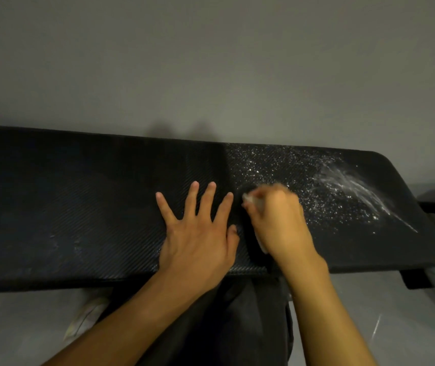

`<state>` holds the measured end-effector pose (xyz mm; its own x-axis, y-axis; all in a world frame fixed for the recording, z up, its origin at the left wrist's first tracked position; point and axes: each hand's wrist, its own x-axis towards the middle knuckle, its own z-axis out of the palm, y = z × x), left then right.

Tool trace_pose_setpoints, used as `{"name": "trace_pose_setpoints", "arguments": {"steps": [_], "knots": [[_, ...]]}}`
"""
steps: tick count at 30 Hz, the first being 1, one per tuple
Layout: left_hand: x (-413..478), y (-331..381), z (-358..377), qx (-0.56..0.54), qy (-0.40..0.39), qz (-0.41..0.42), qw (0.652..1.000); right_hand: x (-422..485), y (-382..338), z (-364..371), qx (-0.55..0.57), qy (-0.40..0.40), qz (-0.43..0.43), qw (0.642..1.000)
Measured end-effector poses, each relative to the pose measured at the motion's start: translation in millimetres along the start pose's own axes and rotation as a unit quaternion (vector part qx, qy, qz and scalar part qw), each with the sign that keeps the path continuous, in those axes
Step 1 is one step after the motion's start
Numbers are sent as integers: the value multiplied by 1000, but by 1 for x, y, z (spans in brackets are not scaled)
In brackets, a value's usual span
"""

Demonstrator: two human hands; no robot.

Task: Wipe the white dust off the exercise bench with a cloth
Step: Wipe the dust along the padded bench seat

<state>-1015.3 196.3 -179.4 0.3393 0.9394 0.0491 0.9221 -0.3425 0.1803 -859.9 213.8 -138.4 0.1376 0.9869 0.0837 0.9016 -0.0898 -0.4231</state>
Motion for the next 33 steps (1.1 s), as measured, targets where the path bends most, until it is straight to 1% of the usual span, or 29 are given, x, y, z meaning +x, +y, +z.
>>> {"name": "trace_pose_setpoints", "arguments": {"steps": [2, 3, 5, 7, 8, 11, 14, 16, 18, 20, 24, 27, 30, 33], "knots": [[0, 1, -1, 2, -2, 0, 1000, 24, -9, 5, -20, 21, 30, 999], [0, 0, -1, 3, -3, -2, 1000, 32, -15, 7, -21, 24, 31, 999], [0, 0, -1, 1, -5, -4, 1000, 35, -21, 9, -12, 3, 8, 1000], [0, 1, -1, 1, -4, -2, 1000, 19, -15, 7, 12, -29, -19, 999], [0, 1, -1, 3, -1, -1, 1000, 9, -11, 5, 21, -30, -28, 999], [0, 1, -1, 5, 4, 2, 1000, 2, -5, 3, 28, 7, -13, 1000], [-1, 1, -1, 4, 3, 2, 1000, 29, -15, 10, -11, 27, 23, 999], [-1, 0, -2, 1, 2, -1, 1000, 36, -21, 10, -31, 15, 9, 999], [0, 1, -1, -3, 3, -3, 1000, 28, -19, 8, -11, -15, -19, 1000], [1, 1, 0, 1, 4, -3, 1000, 12, -14, 3, 9, -26, -18, 999], [1, 0, 1, 5, 2, 0, 1000, 41, -12, 8, -21, 19, 20, 999], [0, -1, 0, 2, -1, -3, 1000, 59, -25, 13, -26, 21, 4, 999], [1, 0, 1, -1, -2, -4, 1000, 35, -22, 12, -16, -5, -27, 999], [0, -1, 2, -5, 1, -7, 1000, 25, -13, 6, -17, 10, -4, 1000]]}}
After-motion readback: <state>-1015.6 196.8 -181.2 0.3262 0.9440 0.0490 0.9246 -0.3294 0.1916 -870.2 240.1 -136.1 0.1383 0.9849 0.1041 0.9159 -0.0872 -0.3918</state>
